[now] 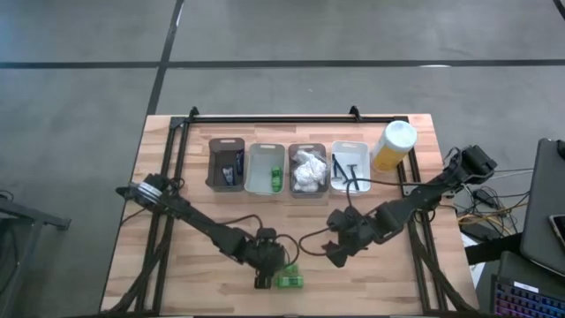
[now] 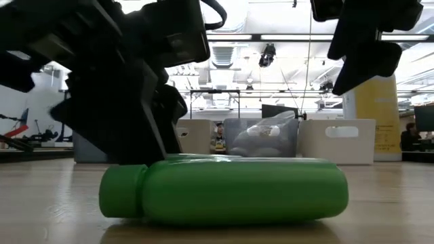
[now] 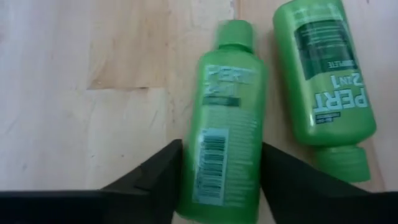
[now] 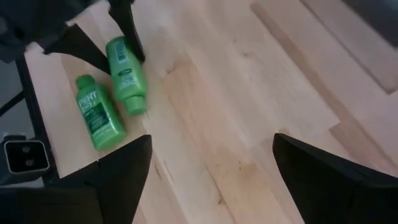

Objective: Pick & Place Travel size toiletries
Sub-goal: Put the green shampoo into the gray bin

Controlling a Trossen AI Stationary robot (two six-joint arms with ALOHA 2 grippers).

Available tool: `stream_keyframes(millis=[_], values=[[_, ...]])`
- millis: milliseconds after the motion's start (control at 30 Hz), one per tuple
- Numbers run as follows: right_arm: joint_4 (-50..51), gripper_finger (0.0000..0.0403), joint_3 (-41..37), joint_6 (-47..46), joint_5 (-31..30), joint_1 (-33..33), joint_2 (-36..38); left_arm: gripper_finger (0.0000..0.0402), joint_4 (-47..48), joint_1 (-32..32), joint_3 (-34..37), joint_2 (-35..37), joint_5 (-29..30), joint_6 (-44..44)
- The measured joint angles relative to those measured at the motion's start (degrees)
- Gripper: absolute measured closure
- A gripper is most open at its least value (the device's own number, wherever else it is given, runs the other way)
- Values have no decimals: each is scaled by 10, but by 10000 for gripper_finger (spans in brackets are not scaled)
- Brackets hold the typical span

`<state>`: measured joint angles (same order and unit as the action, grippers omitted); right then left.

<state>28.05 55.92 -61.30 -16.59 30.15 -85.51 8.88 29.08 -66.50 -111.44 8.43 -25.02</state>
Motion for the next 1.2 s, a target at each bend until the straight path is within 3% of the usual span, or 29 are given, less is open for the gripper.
stream_keyframes(millis=[133,333,400,500,600,667,833,1033,1200], values=[[1,97,0,2,-26,4,18,260,6,-6,0,7,-11,-11],[16,125,0,10,-70,3,82,263,31,-21,2,64,3,-94],[24,131,0,-2,-111,3,115,263,39,-22,1,104,53,-113],[34,133,0,-27,-182,3,163,252,87,-20,1,170,181,-161],[34,126,-2,-55,-253,3,206,247,169,-28,1,239,315,-283],[34,120,-4,-63,-283,-1,226,251,220,-53,1,275,356,-361],[34,104,-17,-64,-291,-24,243,265,270,-170,4,298,349,-438],[34,88,-22,-71,-286,-37,224,255,240,-315,31,266,258,-424],[33,79,-22,-83,-270,-36,210,231,232,-368,57,232,194,-436]])
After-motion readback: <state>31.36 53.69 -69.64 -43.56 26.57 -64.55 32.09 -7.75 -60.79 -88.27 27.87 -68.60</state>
